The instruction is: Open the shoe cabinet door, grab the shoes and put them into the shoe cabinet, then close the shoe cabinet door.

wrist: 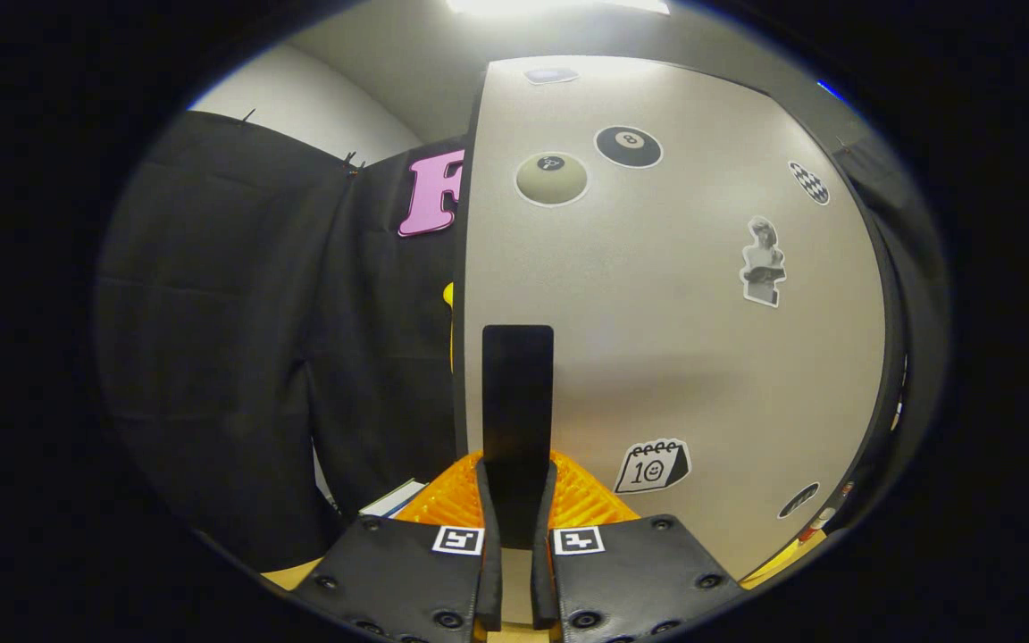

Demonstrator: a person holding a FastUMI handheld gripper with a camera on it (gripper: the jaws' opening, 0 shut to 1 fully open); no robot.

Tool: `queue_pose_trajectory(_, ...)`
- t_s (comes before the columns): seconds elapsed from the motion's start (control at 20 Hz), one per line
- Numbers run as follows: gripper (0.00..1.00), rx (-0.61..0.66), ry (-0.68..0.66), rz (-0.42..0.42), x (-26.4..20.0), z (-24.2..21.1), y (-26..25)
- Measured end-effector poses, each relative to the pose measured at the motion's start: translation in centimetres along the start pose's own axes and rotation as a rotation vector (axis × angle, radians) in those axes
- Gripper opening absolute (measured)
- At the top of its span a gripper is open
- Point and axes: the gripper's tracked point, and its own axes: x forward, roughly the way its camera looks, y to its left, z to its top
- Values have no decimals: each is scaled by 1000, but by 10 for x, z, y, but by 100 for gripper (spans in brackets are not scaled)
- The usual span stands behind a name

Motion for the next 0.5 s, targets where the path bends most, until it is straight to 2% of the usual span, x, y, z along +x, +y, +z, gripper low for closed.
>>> queue_pose_trajectory(0.5,14,6,38,99,-18,-2,-3)
